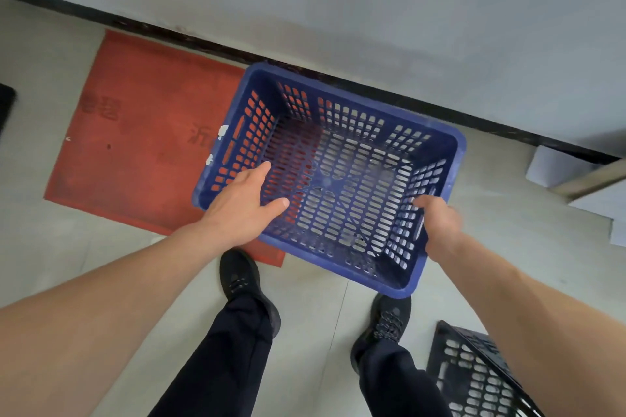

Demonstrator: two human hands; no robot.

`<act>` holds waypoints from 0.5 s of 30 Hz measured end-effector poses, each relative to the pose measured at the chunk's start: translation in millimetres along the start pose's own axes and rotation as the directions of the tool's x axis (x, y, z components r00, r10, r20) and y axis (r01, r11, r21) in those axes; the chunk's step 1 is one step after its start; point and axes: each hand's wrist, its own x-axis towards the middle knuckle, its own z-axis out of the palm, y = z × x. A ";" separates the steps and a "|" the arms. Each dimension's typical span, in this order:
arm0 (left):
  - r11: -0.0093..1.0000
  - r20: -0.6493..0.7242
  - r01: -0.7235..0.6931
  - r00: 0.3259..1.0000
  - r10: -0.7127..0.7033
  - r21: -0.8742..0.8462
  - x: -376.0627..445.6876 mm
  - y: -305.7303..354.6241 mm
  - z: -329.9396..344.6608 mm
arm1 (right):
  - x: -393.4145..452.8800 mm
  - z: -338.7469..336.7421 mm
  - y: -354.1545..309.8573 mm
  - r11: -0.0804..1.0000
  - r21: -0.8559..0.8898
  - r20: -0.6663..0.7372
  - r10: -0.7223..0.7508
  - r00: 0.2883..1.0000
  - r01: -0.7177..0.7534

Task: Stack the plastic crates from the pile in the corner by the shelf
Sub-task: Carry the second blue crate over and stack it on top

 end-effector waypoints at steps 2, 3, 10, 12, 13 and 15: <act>1.000 0.013 -0.003 1.000 0.002 0.014 8.3 -1.1 6.7 | 10.2 -2.7 4.0 1.000 0.005 -0.004 -0.006 1.000 0.006; 1.000 0.019 -0.006 1.000 0.005 0.022 12.8 -2.2 10.1 | 14.3 -3.6 5.9 1.000 0.009 0.001 -0.013 1.000 0.013; 0.991 -0.012 0.012 1.000 -0.011 0.131 44.9 -16.9 21.2 | 34.3 -5.9 21.4 1.000 0.003 -0.019 -0.030 0.999 0.030; 0.982 -0.061 0.037 0.998 -0.026 0.185 55.9 -24.1 21.6 | 37.2 -5.3 24.7 0.999 -0.024 -0.041 -0.040 0.998 0.039; 0.976 -0.083 0.073 0.995 -0.057 0.203 61.1 -26.6 21.2 | 38.7 -4.5 25.7 0.999 -0.037 -0.050 -0.041 0.998 0.039; 0.965 -0.108 0.168 0.983 -0.149 0.203 72.6 -35.8 19.2 | 43.7 -1.9 28.0 0.997 -0.064 -0.067 -0.048 0.997 0.044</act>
